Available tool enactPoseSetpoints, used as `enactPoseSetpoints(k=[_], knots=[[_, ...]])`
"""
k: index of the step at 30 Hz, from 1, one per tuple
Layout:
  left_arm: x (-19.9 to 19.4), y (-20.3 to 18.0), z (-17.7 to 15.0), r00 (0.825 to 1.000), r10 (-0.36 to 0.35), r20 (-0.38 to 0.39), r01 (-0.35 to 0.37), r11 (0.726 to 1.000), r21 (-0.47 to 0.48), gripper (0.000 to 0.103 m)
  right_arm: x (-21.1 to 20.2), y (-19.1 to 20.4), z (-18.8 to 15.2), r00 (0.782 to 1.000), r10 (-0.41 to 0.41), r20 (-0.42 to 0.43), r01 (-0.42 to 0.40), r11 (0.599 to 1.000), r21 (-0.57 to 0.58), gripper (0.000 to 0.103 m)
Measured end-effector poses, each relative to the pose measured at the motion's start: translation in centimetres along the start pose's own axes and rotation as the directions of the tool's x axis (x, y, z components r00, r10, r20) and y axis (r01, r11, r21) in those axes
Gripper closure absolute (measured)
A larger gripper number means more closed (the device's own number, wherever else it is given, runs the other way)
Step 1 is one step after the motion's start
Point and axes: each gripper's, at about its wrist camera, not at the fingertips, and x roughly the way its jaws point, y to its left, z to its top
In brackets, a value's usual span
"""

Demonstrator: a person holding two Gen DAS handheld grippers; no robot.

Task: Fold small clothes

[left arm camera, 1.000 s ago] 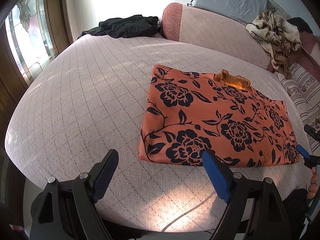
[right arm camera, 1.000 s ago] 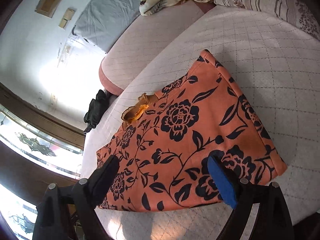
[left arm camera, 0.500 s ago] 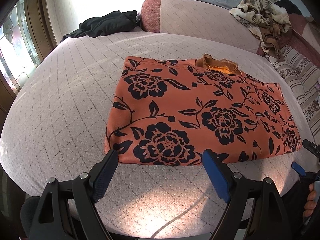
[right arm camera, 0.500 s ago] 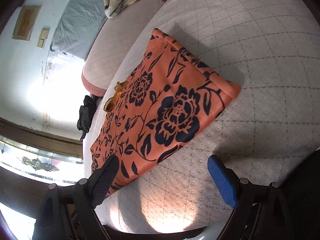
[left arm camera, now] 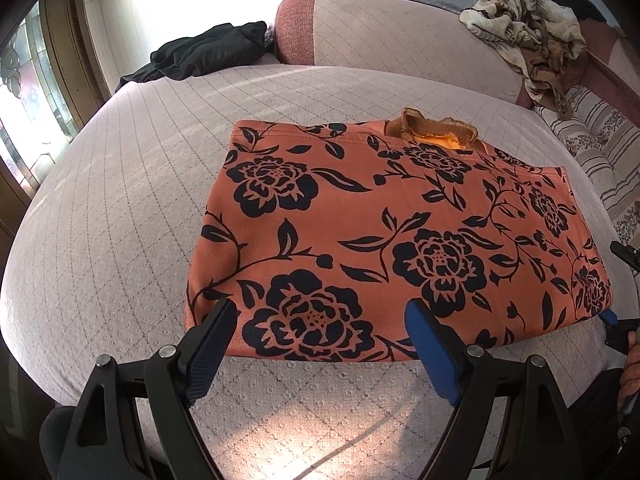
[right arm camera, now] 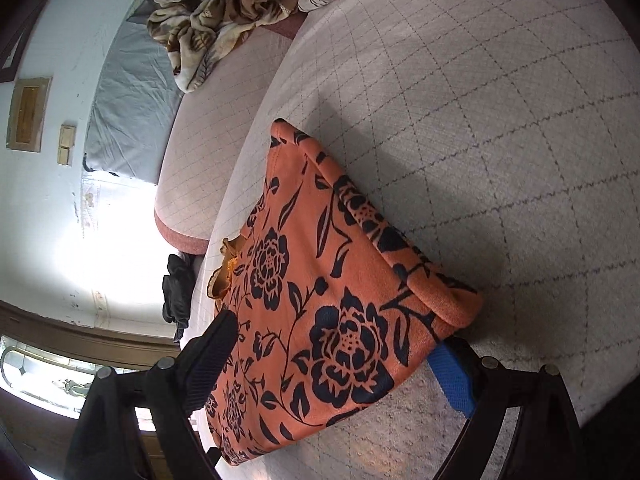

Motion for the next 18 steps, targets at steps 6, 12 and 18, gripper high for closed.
enactPoseSetpoints(k=[6, 12, 18], knots=[[-0.02, 0.29, -0.15, 1.0, -0.008, -0.001, 0.008, 1.0, -0.011, 0.017, 0.06, 0.3, -0.28, 1.0, -0.016, 0.015, 0.017, 1.0, -0.019, 0.011], [-0.09, 0.66, -0.36, 1.0, -0.011, -0.003, 0.01, 1.0, -0.023, 0.017, 0.01, 0.57, -0.46, 0.999, -0.032, 0.018, 0.032, 0.998, -0.046, 0.011], [0.07, 0.43, -0.23, 1.0, -0.001, 0.0, 0.001, 1.0, -0.014, 0.017, 0.26, 0.73, -0.6, 0.997, -0.07, 0.022, 0.071, 0.993, -0.093, 0.032]])
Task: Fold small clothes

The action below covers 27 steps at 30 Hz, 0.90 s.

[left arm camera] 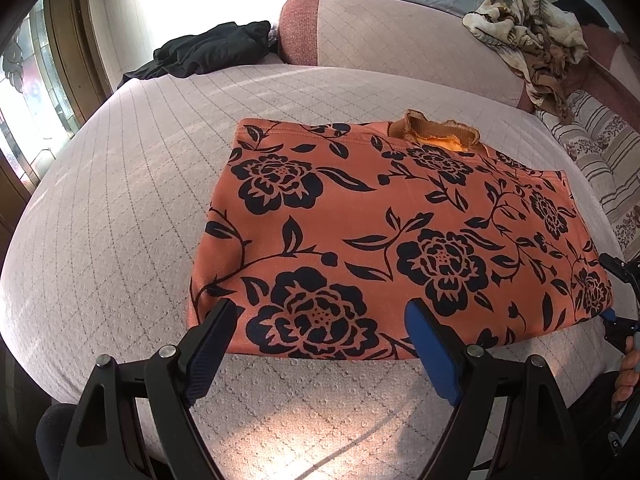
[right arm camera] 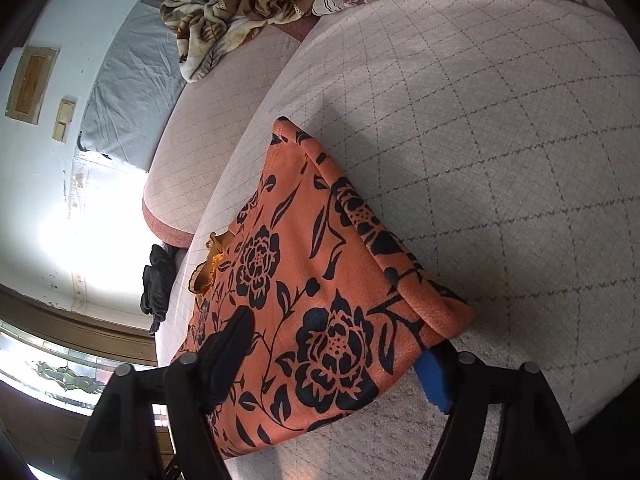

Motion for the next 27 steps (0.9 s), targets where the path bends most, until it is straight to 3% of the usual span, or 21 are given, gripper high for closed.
enactPoseSetpoints(k=[6, 7, 8, 9, 14, 16, 17, 18, 19, 20, 22, 25, 27], knots=[[1.4, -2.1, 0.8, 1.0, 0.008, 0.007, -0.008, 0.999, 0.041, 0.017, 0.3, -0.1, 0.3, 1.0, -0.023, -0.009, 0.023, 0.999, -0.032, 0.035], [1.6, -2.6, 1.0, 1.0, 0.007, 0.015, -0.008, 0.999, 0.049, 0.017, 0.5, 0.1, 0.3, 1.0, -0.03, -0.009, 0.029, 0.998, -0.047, 0.043], [1.8, -3.1, 1.2, 1.0, 0.009, 0.023, -0.01, 0.998, 0.06, 0.017, 0.7, 0.4, 0.4, 0.999, -0.044, -0.016, 0.043, 0.997, -0.072, 0.058], [2.0, -3.6, 1.4, 0.999, 0.015, 0.033, -0.017, 0.997, 0.07, 0.017, 1.1, 0.8, 0.5, 0.997, -0.059, -0.04, 0.055, 0.994, -0.098, 0.093], [2.7, -4.9, 2.4, 0.997, 0.011, 0.078, -0.017, 0.997, 0.076, 0.017, -1.1, 3.7, 0.0, 0.997, -0.071, 0.029, 0.076, 0.973, -0.217, 0.093], [5.3, -5.5, 2.2, 0.999, 0.05, 0.006, -0.05, 0.993, 0.111, 0.017, 0.1, 3.4, -0.1, 0.989, -0.148, 0.002, 0.144, 0.957, -0.253, 0.087], [6.4, -5.7, 2.0, 0.998, 0.064, -0.018, -0.062, 0.99, 0.127, 0.014, 1.7, 2.4, -0.1, 0.975, -0.212, -0.059, 0.19, 0.947, -0.257, 0.083], [6.1, -5.6, 2.0, 0.998, 0.065, 0.021, -0.067, 0.99, 0.128, 0.011, 2.0, 1.2, -0.1, 0.982, -0.17, -0.088, 0.148, 0.965, -0.214, 0.083], [5.8, -5.5, 2.1, 0.998, 0.062, 0.023, -0.065, 0.989, 0.13, 0.011, 1.0, 0.6, 0.1, 0.991, -0.109, -0.083, 0.093, 0.981, -0.172, 0.077], [5.6, -5.3, 2.3, 0.998, 0.058, 0.011, -0.059, 0.991, 0.122, 0.011, 0.1, 0.3, 0.4, 0.991, -0.101, -0.092, 0.085, 0.983, -0.161, 0.072], [4.7, -4.9, 2.7, 0.999, 0.04, 0.034, -0.043, 0.995, 0.09, 0.011, -2.2, 0.1, 0.9, 0.994, -0.096, -0.053, 0.085, 0.981, -0.173, 0.044], [4.0, -5.1, 2.8, 0.996, 0.011, 0.087, -0.018, 0.997, 0.08, 0.011, -4.4, 0.8, 2.7, 0.993, -0.111, 0.03, 0.115, 0.961, -0.253, 0.039], [6.2, -5.9, 2.5, 0.999, 0.039, 0.013, -0.041, 0.99, 0.134, 0.011, -3.9, 1.6, 4.8, 0.997, -0.072, 0.008, 0.071, 0.957, -0.283, 0.039]])
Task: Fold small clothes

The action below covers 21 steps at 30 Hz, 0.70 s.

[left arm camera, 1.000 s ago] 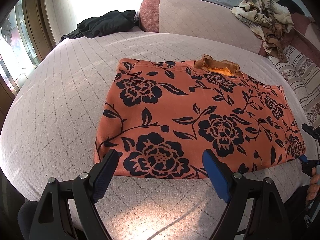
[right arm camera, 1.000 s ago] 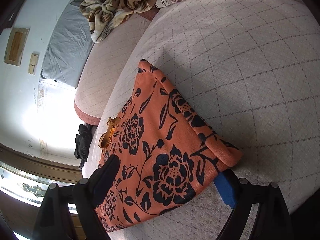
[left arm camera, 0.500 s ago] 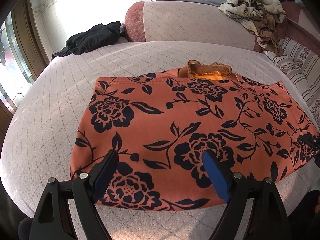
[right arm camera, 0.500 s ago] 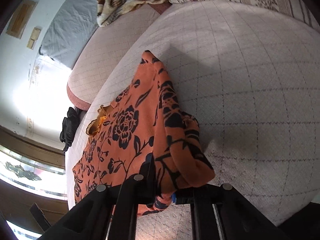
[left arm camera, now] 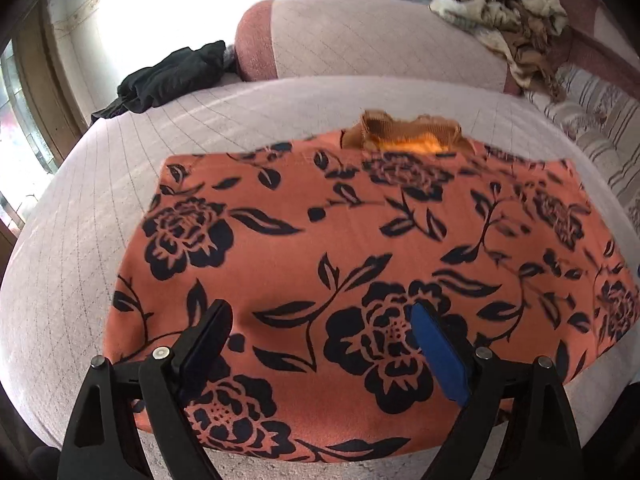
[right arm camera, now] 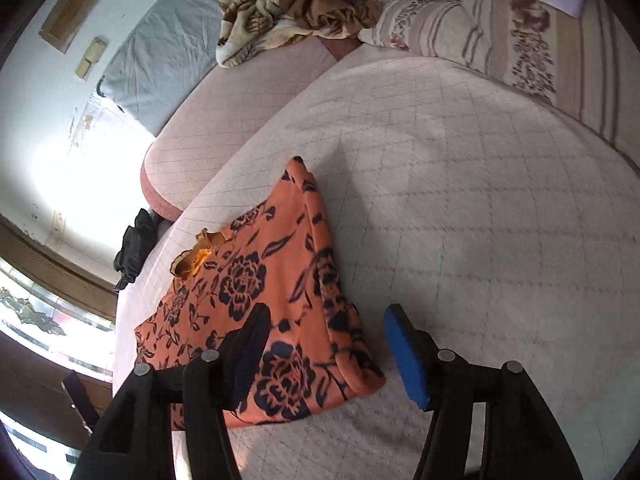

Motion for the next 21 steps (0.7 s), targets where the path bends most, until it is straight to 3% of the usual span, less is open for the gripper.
enactPoseSetpoints(k=[3, 7, 9, 10, 12, 13, 14, 17, 21], knots=[[0.1, 0.0, -0.6, 0.999, 0.008, 0.036, -0.008, 1.0, -0.007, 0.009, 3.8, 1.1, 3.7, 0.996, 0.05, -0.08, -0.055, 0.997, -0.058, 0.039], [0.2, 0.1, -0.8, 0.999, 0.009, 0.053, -0.009, 1.0, 0.002, 0.007, 10.5, 3.0, 8.1, 0.989, 0.008, -0.15, -0.034, 0.984, -0.172, 0.039], [0.3, 0.1, -0.9, 0.998, 0.009, 0.057, -0.009, 1.0, 0.003, 0.007, 14.3, 3.4, 9.8, 0.973, 0.013, -0.231, -0.055, 0.983, -0.175, 0.042], [0.4, 0.1, -0.8, 0.999, 0.011, 0.052, -0.011, 1.0, 0.002, 0.006, 16.0, 3.5, 10.2, 0.96, 0.014, -0.279, -0.066, 0.982, -0.176, 0.058], [0.5, 0.2, -0.6, 0.999, 0.009, 0.045, -0.009, 1.0, -0.002, 0.004, 17.6, 4.9, 10.6, 0.955, -0.026, -0.294, -0.048, 0.969, -0.243, 0.085], [0.6, 0.2, -0.6, 0.999, 0.009, 0.048, -0.009, 1.0, -0.002, 0.003, 17.5, 5.9, 10.6, 0.961, -0.045, -0.272, -0.036, 0.958, -0.286, 0.086], [0.6, 0.2, -0.6, 0.999, 0.012, 0.053, -0.012, 1.0, -0.002, 0.002, 17.3, 6.4, 10.6, 0.969, -0.062, -0.24, -0.017, 0.95, -0.312, 0.086], [0.4, 0.1, -0.7, 0.998, 0.019, 0.057, -0.019, 1.0, -0.002, 0.001, 17.7, 5.1, 9.9, 0.973, -0.101, -0.207, 0.049, 0.969, -0.243, 0.085], [-0.3, 0.6, -0.3, 0.999, 0.014, 0.03, -0.014, 1.0, -0.006, 0.001, 14.3, 5.1, 8.9, 0.987, -0.124, -0.104, 0.104, 0.979, -0.174, 0.057]])
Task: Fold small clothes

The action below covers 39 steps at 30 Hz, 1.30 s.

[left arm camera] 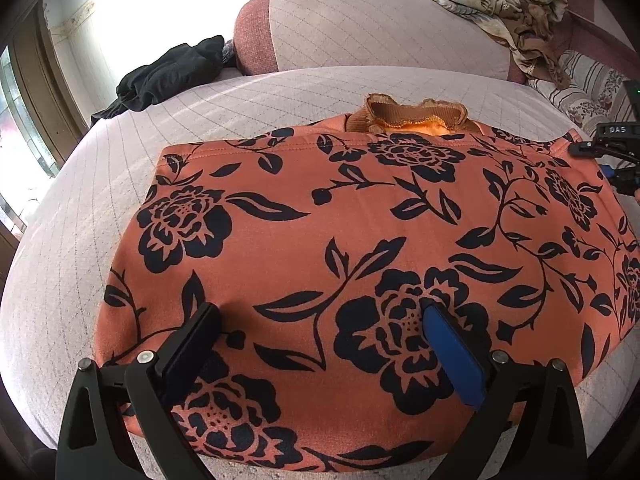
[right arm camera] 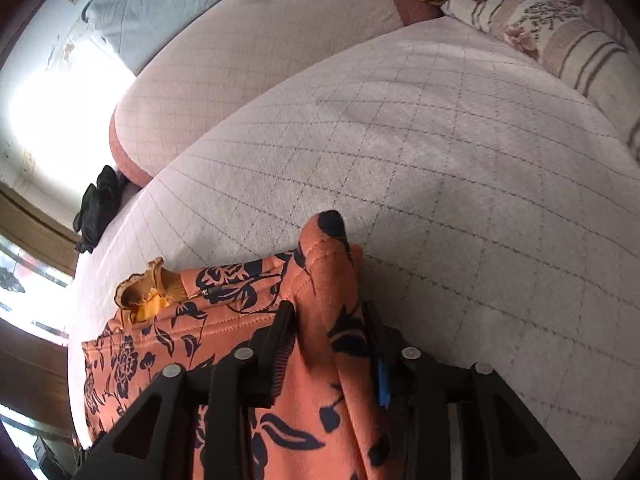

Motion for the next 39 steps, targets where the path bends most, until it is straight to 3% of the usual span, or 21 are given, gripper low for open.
enactPoseSetpoints(k=[1, 3, 5, 8, 10, 13, 15, 18, 19, 21, 22, 23, 28, 31, 32, 34, 37, 39], knots=[[-0.4, 0.2, 0.1, 1.0, 0.008, 0.001, -0.007, 1.0, -0.005, 0.002, -1.6, -0.1, -0.5, 0.999, -0.012, 0.043, 0.011, 1.0, 0.025, 0.048], [-1.6, 0.7, -0.2, 1.0, 0.008, 0.022, -0.008, 1.0, -0.017, 0.002, -5.0, 0.8, -2.1, 0.993, -0.027, 0.112, 0.026, 1.0, 0.014, 0.047], [-2.7, 1.3, -0.7, 0.999, 0.008, 0.036, -0.007, 1.0, -0.027, 0.002, -8.0, 2.2, -3.8, 0.988, 0.016, 0.151, -0.012, 1.0, -0.023, 0.047], [-4.2, 2.6, -1.9, 0.999, 0.016, 0.04, -0.014, 0.999, -0.049, 0.002, -9.8, 4.0, -6.9, 0.976, 0.193, 0.102, -0.186, 0.98, -0.073, 0.031], [-5.0, 3.7, -2.8, 0.999, 0.016, 0.035, -0.013, 0.997, -0.075, 0.002, -8.7, 3.9, -8.7, 0.965, 0.257, 0.043, -0.254, 0.965, -0.072, 0.03], [-5.6, 5.0, -4.0, 1.0, 0.016, 0.014, -0.014, 0.994, -0.108, 0.002, -4.3, 0.4, -10.3, 0.977, 0.207, -0.046, -0.202, 0.973, 0.109, 0.034], [-6.2, 5.8, -4.7, 1.0, 0.021, 0.022, -0.018, 0.992, -0.127, 0.002, -5.4, -0.2, -10.4, 0.968, 0.251, 0.017, -0.25, 0.952, 0.174, 0.034], [-6.4, 6.5, -5.0, 1.0, 0.016, 0.017, -0.013, 0.987, -0.16, 0.002, -8.2, 1.9, -10.0, 0.952, 0.296, 0.076, -0.302, 0.948, 0.098, 0.03], [-6.4, 6.7, -5.0, 1.0, 0.015, 0.014, -0.012, 0.985, -0.171, 0.002, -8.6, 2.1, -10.1, 0.949, 0.299, 0.1, -0.307, 0.948, 0.081, 0.023], [-6.5, 6.8, -5.0, 1.0, -0.003, 0.01, 0.005, 0.983, -0.184, 0.002, -6.6, 1.0, -10.3, 0.97, 0.237, 0.057, -0.243, 0.961, 0.131, 0.016], [-6.8, 6.9, -4.9, 1.0, -0.01, 0.018, 0.013, 0.983, -0.182, 0.002, -4.9, -0.3, -10.5, 0.976, 0.217, -0.006, -0.211, 0.957, 0.198, 0.023], [-7.2, 6.9, -4.9, 0.999, -0.006, 0.035, 0.012, 0.984, -0.176, 0.002, -5.2, -0.8, -10.5, 0.973, 0.228, 0.027, -0.228, 0.946, 0.229, 0.024], [-6.8, 7.2, -4.9, 0.999, -0.029, 0.035, 0.036, 0.977, -0.21, 0.002, -9.2, 1.3, -10.5, 0.965, 0.237, 0.115, -0.251, 0.96, 0.126, 0.021], [-6.3, 6.8, -5.0, 0.999, -0.039, 0.026, 0.044, 0.98, -0.196, 0.002, -6.7, -0.9, -11.8, 0.987, 0.158, 0.032, -0.161, 0.967, 0.196, 0.022], [-6.2, 6.7, -5.0, 0.999, -0.039, 0.028, 0.043, 0.982, -0.185, 0.002, -6.9, -1.7, -12.3, 0.981, 0.186, 0.059, -0.195, 0.957, 0.214, 0.022], [-6.0, 6.6, -4.9, 0.999, -0.035, 0.033, 0.04, 0.982, -0.184, 0.002, -8.8, -1.5, -12.3, 0.98, 0.169, 0.109, -0.19, 0.956, 0.224, 0.021], [-5.4, 6.5, -4.6, 0.998, -0.057, 0.025, 0.061, 0.978, -0.202, 0.002, -10.7, -0.2, -12.4, 0.965, 0.203, 0.168, -0.232, 0.957, 0.174, 0.019], [-5.2, 6.2, -4.5, 0.998, -0.065, 0.02, 0.068, 0.978, -0.196, 0.002, -9.2, -0.3, -13.0, 0.973, 0.19, 0.128, -0.209, 0.966, 0.154, 0.018]])
